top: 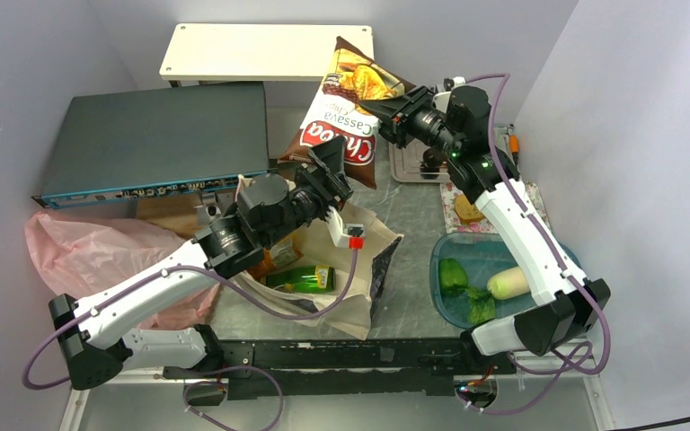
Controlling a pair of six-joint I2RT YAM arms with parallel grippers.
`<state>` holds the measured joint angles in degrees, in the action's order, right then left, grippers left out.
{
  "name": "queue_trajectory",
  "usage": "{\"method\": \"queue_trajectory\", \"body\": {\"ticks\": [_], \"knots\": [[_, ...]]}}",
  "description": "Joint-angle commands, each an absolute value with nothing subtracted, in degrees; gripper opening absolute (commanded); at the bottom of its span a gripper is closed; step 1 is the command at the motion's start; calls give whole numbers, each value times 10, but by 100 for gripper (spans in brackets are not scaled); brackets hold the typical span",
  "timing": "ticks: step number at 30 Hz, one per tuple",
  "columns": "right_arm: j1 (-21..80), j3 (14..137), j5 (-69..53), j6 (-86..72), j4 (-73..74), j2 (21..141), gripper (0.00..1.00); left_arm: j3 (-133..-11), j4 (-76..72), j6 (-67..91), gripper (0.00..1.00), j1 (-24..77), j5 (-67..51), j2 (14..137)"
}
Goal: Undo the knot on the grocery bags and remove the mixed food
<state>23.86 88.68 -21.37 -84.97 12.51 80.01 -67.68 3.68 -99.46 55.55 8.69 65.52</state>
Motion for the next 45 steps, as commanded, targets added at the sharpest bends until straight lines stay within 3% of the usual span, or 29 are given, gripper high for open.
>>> {"method": "queue_trajectory", "body": {"ticks": [1,4,6,9,12,15,21,28,45], "knots": [[250,880,-238,-878,103,770,0,-727,-19,-977,63,556,127,673],[256,869,-234,-873,107,765,0,-734,-20,-966,33,556,119,669],[256,867,-234,-873,104,764,7,-729,-21,-967,19,556,112,661],[256,868,-230,-862,94,765,43,-729,-11,-956,0,557,106,653],[254,867,-227,-849,76,765,81,-742,-6,-920,0,557,108,650],[246,866,-222,-827,64,762,98,-766,-7,-887,0,556,126,654],[228,848,-210,-780,79,748,100,-843,18,-798,0,503,145,672],[208,823,-217,-709,68,734,100,-1079,202,-605,0,302,37,762],[188,768,-259,-633,16,701,100,-1113,151,-666,0,23,-204,897]]}}
